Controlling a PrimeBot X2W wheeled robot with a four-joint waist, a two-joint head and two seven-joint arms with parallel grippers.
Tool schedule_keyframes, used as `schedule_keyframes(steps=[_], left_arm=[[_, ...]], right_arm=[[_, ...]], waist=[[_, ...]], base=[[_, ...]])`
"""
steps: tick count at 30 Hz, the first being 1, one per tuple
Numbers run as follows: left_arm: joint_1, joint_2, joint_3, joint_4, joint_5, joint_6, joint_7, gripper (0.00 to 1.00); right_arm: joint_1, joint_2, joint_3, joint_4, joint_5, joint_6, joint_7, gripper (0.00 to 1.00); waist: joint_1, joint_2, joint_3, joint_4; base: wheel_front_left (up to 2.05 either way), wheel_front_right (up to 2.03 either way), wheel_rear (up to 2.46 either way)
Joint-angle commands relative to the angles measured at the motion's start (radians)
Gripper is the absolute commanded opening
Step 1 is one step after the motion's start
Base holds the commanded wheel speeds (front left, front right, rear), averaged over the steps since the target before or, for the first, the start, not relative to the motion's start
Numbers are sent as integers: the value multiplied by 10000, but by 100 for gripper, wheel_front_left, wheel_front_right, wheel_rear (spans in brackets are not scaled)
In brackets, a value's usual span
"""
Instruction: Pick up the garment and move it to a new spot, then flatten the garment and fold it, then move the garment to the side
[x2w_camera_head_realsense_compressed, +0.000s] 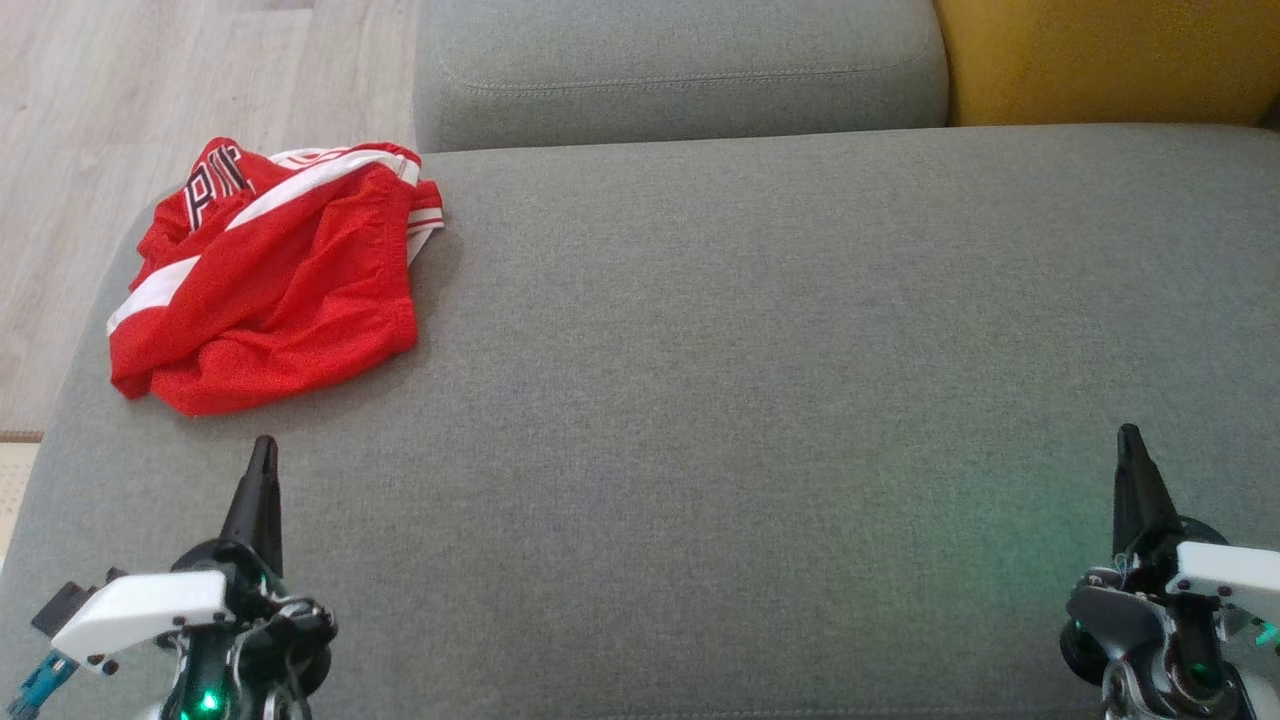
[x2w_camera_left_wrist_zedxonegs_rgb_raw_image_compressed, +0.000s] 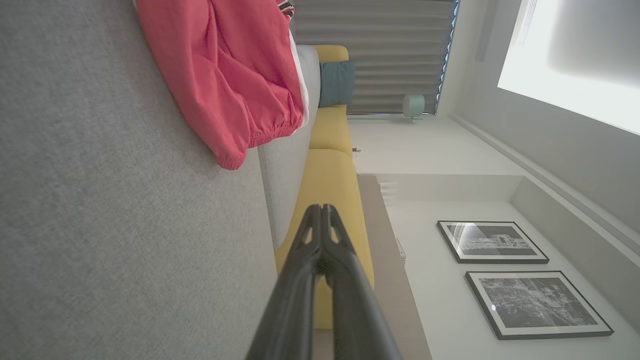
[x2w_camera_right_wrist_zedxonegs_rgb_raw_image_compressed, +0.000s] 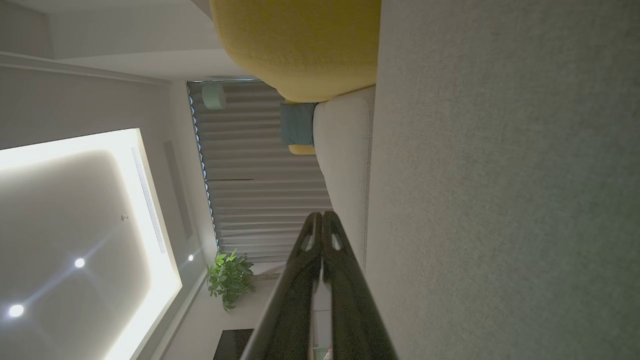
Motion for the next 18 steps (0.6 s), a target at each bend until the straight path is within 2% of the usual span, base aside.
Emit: schedule_keyframes(steps=[1, 18], left_arm=[[-547, 83, 343, -358, -47, -73, 74, 0], [-547, 83, 343, -358, -47, -73, 74, 0]], right_arm=[[-535, -47, 211, -370, -30, 77, 58, 0], [-535, -47, 211, -370, -30, 77, 58, 0]], waist=[[0, 0, 0, 0], [0, 0, 0, 0]], base=[[0, 0, 0], [0, 0, 0]])
